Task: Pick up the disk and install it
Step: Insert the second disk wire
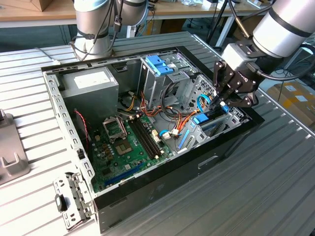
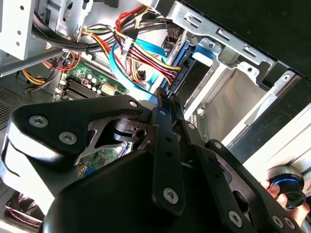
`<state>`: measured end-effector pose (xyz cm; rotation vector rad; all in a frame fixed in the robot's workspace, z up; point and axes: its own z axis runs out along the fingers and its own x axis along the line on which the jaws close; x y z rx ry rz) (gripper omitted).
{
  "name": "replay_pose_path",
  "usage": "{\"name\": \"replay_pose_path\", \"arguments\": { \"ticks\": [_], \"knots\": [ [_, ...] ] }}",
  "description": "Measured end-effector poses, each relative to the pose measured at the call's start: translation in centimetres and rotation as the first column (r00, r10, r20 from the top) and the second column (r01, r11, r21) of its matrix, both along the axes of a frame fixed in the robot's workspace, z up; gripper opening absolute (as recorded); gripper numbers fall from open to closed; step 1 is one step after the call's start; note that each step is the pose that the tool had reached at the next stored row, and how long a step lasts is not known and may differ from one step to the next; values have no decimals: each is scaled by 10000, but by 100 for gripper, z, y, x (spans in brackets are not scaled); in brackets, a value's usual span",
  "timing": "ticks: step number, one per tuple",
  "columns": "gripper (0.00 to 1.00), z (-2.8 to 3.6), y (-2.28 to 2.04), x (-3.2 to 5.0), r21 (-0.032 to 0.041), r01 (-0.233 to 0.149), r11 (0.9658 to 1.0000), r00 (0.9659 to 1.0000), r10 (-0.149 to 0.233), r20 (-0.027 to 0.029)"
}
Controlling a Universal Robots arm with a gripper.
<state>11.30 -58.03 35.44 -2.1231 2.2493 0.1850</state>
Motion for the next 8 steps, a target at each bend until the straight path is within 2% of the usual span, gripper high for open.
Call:
{"name": "replay_pose_path", "arguments": {
  "ticks": [8],
  "knots": [
    [16,-54,-17,3,-2,-6,10000,10000,6,0]
  ]
}}
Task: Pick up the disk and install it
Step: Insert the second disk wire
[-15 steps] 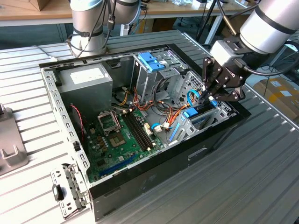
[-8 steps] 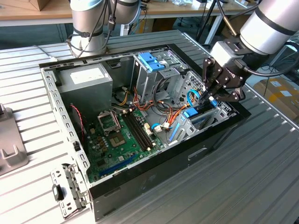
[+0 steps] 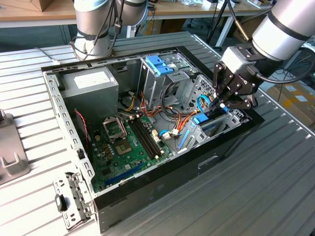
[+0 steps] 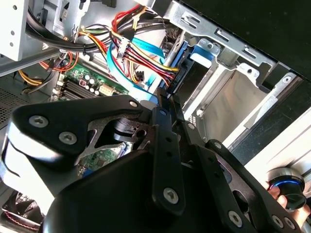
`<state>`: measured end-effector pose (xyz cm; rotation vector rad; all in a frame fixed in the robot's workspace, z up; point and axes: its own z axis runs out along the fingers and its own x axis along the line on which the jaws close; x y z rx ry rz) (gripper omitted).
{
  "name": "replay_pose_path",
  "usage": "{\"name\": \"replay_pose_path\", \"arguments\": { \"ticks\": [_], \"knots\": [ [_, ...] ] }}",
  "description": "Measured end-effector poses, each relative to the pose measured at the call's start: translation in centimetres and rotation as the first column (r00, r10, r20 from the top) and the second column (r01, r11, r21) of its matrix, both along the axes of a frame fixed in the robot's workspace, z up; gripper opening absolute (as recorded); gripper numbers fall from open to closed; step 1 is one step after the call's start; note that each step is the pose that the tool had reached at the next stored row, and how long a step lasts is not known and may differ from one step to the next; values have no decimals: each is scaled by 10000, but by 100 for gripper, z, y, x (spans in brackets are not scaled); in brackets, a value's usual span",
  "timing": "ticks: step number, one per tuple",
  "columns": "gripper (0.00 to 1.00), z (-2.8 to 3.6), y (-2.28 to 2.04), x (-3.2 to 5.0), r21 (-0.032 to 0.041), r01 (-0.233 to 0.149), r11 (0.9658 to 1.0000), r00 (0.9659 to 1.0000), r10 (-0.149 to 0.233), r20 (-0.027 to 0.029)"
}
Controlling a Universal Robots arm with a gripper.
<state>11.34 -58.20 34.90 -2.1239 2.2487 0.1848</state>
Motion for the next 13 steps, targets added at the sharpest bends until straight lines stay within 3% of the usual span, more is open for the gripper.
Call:
{"name": "replay_pose_path", "arguments": {
  "ticks": [13],
  "knots": [
    [16,-57,-16,26,-1,-132,9999,9999,132,-1]
  ]
}}
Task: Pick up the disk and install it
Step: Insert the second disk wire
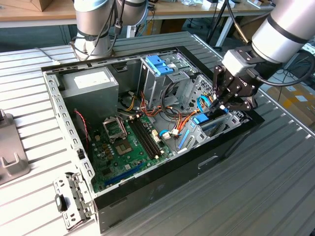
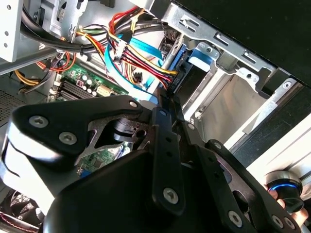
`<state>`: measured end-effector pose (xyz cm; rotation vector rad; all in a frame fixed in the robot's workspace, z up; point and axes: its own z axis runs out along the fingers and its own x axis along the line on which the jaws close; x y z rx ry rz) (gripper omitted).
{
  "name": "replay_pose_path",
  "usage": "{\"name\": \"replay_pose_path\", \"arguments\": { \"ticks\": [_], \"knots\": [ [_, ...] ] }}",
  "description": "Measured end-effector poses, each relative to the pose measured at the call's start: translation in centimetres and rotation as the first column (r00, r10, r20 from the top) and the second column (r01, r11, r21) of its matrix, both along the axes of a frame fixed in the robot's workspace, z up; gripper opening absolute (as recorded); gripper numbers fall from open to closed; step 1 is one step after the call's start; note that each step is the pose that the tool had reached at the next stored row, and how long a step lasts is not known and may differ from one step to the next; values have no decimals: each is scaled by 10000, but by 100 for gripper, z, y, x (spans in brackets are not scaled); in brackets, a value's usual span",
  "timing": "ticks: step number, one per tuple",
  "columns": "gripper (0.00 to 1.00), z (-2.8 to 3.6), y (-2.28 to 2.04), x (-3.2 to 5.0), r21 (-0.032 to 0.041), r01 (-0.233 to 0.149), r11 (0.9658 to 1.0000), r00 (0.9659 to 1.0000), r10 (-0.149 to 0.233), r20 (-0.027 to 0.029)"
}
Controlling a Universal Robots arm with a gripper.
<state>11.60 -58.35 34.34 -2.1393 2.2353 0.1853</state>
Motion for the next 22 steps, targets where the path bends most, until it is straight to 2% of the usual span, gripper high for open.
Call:
{"name": "replay_pose_path", "arguments": {
  "ticks": [4,10,22],
  "knots": [
    [16,-7,-25,-6,1,-5,10000,10000,5,1],
    [16,-9,-32,3,2,-639,9980,9980,639,-1],
    [16,12,4,14,17,-619,9981,9981,619,2]
  ]
}}
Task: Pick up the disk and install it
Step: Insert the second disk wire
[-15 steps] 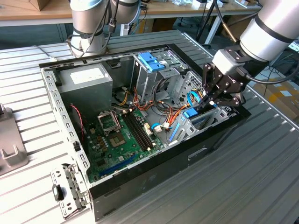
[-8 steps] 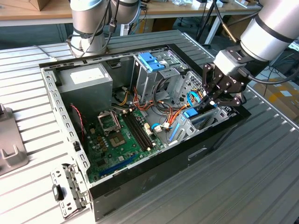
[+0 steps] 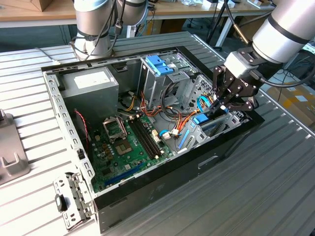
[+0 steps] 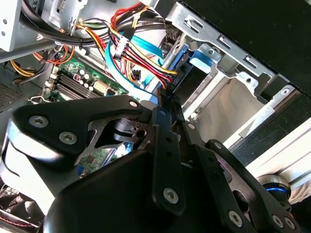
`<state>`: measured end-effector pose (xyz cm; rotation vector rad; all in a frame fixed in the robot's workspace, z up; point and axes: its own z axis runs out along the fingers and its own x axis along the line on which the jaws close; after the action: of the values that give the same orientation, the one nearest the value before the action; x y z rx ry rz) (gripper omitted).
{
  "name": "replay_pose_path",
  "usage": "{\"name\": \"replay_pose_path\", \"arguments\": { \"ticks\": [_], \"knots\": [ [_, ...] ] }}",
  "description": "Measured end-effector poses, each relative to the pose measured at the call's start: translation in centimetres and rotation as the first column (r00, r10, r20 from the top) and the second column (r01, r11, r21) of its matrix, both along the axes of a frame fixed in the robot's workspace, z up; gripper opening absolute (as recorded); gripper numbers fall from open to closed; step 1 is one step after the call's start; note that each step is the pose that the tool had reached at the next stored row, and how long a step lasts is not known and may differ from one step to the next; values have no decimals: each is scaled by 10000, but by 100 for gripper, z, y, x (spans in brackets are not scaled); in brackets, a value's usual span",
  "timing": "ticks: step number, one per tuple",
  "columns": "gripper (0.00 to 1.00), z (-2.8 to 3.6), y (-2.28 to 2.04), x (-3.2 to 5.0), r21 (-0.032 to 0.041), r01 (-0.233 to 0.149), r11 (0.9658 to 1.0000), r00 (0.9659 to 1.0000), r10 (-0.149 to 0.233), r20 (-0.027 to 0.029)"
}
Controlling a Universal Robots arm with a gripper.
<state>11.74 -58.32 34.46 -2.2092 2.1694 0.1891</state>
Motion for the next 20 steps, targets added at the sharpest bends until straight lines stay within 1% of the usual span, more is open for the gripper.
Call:
{"name": "replay_pose_path", "arguments": {
  "ticks": [3,10,12,14,15,20],
  "knots": [
    [16,2,2,4,32,0,10000,10000,0,-1],
    [16,-1,0,5,44,0,10000,10000,0,-7],
    [16,16,0,5,46,0,10000,10000,0,-7],
    [16,45,0,5,51,0,10000,10000,0,-7],
    [16,44,0,7,56,0,10000,10000,1,-8],
    [16,20,-4,24,69,1,10000,10000,0,-53]
  ]
}}
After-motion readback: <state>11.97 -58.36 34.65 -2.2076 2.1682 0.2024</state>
